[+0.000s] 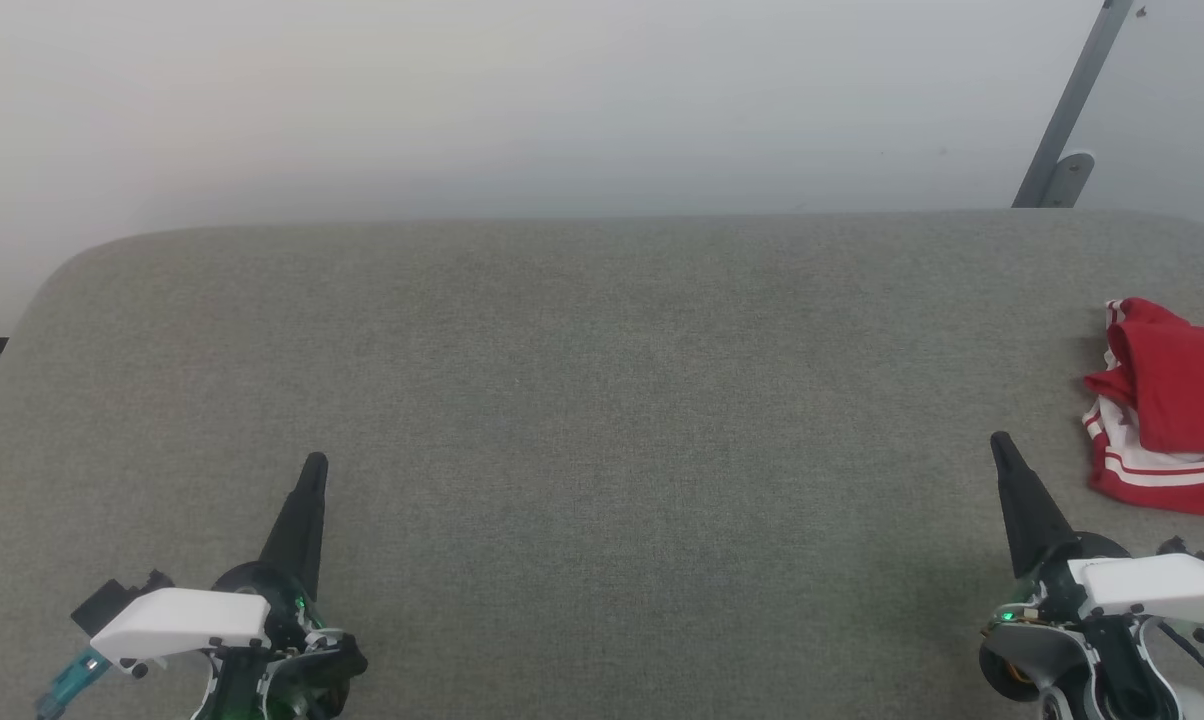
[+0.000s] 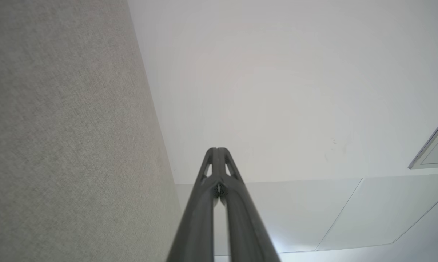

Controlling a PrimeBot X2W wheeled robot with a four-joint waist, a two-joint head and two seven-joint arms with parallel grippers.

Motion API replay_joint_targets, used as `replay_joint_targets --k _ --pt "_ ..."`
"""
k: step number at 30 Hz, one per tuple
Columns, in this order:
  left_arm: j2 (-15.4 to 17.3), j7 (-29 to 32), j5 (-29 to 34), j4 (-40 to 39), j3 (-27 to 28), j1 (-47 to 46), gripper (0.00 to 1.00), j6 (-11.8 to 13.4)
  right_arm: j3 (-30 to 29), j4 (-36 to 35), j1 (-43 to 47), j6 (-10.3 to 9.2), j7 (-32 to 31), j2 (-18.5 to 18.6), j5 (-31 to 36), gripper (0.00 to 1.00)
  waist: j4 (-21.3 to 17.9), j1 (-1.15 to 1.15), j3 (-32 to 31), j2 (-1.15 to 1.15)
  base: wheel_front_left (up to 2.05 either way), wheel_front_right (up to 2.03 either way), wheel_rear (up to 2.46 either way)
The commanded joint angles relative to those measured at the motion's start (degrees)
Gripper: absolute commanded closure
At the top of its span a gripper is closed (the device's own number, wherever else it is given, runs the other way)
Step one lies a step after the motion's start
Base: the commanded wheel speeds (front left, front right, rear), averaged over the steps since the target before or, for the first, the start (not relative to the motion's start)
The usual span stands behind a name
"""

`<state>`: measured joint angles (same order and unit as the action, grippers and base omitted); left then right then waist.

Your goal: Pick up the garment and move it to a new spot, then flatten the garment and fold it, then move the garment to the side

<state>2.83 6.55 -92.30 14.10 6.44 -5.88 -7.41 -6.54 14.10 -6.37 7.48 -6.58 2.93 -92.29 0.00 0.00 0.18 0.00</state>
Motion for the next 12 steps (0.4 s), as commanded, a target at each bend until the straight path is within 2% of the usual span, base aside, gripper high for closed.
replay_joint_targets --k 1,12 --pt "-0.08 0.16 -0.22 -0.17 0.16 -0.68 1.0 -0.14 -0.01 -0.27 0.34 0.02 -0.13 -0.15 -0.25 1.0 0.0 0.0 0.0 0.0 0.0 0.0 0.0" --pt "-0.08 0.16 -0.22 -0.17 0.16 -0.68 1.0 -0.15 -0.01 -0.27 0.34 0.02 -0.13 -0.15 -0.25 1.0 0.0 0.0 0.0 0.0 0.0 0.0 0.0"
